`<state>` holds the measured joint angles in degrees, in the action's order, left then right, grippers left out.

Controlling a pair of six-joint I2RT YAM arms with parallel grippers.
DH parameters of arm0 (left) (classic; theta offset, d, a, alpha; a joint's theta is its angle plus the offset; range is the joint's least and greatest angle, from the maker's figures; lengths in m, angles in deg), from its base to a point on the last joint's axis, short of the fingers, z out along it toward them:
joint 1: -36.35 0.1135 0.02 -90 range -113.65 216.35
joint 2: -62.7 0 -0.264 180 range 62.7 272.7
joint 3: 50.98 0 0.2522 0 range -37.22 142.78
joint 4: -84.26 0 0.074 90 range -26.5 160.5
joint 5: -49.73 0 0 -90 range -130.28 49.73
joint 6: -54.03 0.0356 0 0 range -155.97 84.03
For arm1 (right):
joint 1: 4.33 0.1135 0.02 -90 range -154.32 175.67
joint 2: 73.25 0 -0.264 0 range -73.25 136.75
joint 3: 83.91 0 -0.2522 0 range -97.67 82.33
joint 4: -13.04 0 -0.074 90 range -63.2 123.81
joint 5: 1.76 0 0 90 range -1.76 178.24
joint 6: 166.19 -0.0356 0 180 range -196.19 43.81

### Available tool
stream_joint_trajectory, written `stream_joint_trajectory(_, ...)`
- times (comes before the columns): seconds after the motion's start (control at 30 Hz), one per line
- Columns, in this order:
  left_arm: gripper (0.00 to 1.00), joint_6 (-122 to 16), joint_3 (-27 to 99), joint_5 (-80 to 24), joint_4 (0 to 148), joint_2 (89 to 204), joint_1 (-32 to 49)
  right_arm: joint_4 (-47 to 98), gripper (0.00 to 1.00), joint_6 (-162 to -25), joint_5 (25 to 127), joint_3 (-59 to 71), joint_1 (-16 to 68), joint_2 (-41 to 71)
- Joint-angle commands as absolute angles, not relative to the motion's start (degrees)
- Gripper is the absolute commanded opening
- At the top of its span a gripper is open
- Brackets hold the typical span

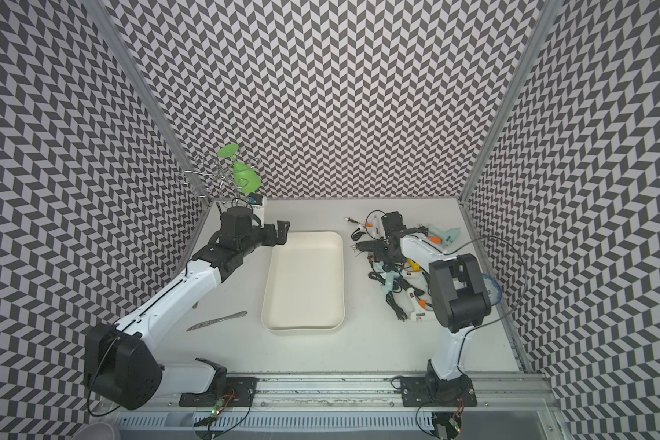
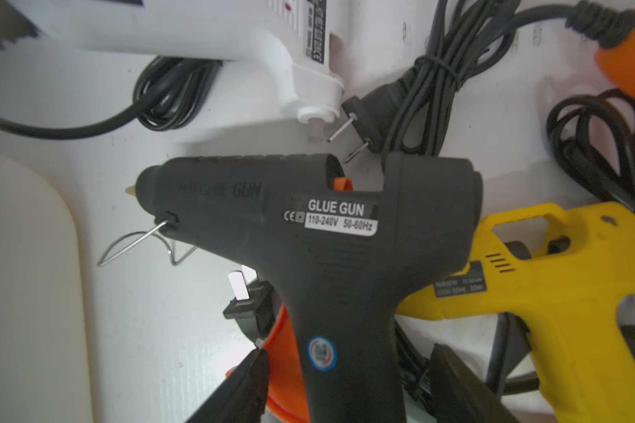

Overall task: Put the hot melt glue gun into the storage box
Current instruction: Pick up the hot melt adhesive gun from the center of the board.

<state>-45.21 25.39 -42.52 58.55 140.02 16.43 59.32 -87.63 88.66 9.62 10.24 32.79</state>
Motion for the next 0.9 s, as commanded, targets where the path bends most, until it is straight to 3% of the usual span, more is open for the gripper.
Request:
stream_joint_trajectory(0.0, 1.0, -44.1, 26.2, -41.7, 57.4, 140.2, 16.0, 62.4, 0.77, -87.7, 90.2, 9.7, 10.5, 29.1)
stream_joint_trajectory(0.27, 0.99, -43.8, 26.1, -41.3, 57.4, 140.3, 16.0, 64.8, 0.79, -86.0, 89.5, 10.1, 10.6, 26.3)
stream_joint_trajectory(0.87, 0.99, -43.3, 26.3, -41.4, 57.0, 140.8, 16.0, 64.9, 0.6, -83.4, 88.9, 8.3, 10.6, 33.1)
